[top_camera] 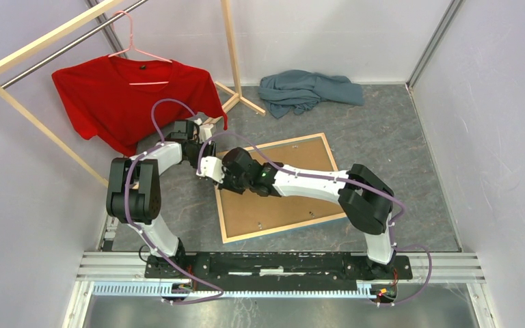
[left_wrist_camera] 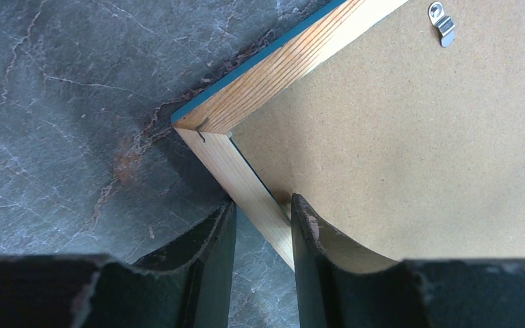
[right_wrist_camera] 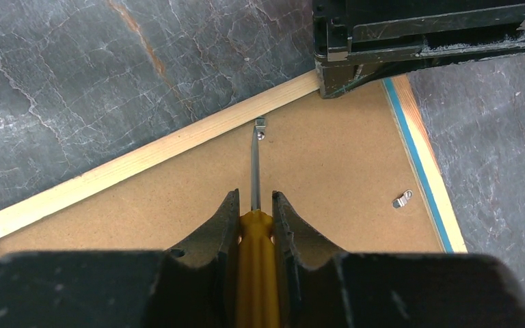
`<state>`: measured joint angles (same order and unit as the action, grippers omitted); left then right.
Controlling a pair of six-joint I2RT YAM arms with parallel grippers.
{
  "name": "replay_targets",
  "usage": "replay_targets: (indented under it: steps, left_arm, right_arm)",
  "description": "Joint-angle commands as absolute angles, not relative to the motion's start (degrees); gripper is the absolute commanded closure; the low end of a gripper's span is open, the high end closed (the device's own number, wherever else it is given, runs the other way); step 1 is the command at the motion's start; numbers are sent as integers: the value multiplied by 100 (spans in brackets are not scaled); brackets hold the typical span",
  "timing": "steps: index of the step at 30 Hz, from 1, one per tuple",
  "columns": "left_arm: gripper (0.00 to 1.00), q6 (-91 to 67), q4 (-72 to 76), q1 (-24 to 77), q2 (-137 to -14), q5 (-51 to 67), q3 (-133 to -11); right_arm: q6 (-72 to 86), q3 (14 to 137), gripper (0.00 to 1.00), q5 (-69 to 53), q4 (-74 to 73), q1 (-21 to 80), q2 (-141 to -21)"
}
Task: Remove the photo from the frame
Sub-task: Release the photo frame item from the photo frame.
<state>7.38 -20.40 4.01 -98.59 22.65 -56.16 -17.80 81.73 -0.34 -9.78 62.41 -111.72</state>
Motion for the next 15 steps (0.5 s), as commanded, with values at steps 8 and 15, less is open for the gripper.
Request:
replay_targets:
  steps: [8,15]
  left_arm:
    - [60,862,-2048,387,-9743,2653,-5572]
    - [61,864,-2048,378,-9729,2672,-5572]
  right_arm:
    - [-1876,8215,100,209,-734,6449,-11347]
    - [-1912,8227,100,408,-735,6506,-11399]
